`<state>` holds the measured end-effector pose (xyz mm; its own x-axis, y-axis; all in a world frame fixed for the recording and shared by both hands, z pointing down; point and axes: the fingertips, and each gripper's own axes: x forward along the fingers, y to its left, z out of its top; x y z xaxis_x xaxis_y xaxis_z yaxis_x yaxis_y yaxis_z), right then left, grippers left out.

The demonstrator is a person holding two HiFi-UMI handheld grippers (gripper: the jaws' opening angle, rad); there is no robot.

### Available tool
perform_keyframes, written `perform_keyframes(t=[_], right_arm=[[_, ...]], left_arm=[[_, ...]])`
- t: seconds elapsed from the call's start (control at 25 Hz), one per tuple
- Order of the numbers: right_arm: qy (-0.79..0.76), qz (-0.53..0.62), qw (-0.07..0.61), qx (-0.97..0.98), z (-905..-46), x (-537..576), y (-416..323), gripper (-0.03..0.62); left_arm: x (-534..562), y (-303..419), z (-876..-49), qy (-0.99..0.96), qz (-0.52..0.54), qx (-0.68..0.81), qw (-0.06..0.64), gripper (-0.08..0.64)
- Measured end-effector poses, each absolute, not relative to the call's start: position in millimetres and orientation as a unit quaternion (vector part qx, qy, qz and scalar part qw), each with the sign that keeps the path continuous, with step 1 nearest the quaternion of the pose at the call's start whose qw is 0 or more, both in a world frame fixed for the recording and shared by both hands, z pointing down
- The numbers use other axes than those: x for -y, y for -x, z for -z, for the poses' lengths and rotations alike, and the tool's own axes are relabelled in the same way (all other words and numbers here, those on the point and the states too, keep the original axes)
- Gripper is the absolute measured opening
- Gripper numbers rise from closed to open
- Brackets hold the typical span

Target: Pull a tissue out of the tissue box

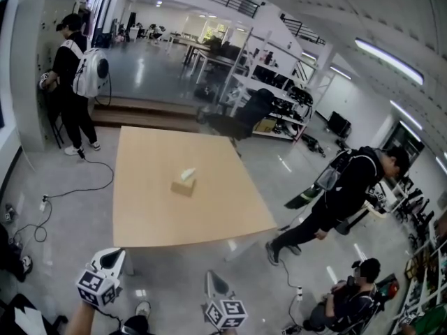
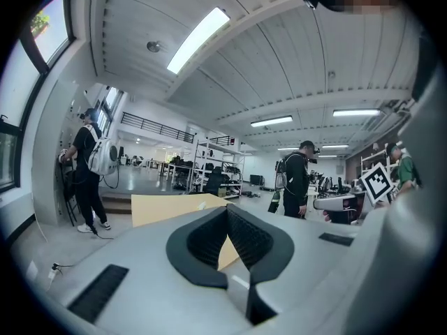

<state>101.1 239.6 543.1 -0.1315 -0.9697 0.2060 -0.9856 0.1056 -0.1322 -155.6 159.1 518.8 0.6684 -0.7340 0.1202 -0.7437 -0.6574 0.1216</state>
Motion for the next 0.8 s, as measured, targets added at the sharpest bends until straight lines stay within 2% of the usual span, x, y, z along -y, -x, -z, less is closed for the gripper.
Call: perform_keyframes(t=[0.8], right_arm=[[-0.687,-0.121,0.024,0.717,-536,-92,-127,0.011]], left_arm=[[4,121,-524,-0.925,-0.037,0.369,0.086,0.008]])
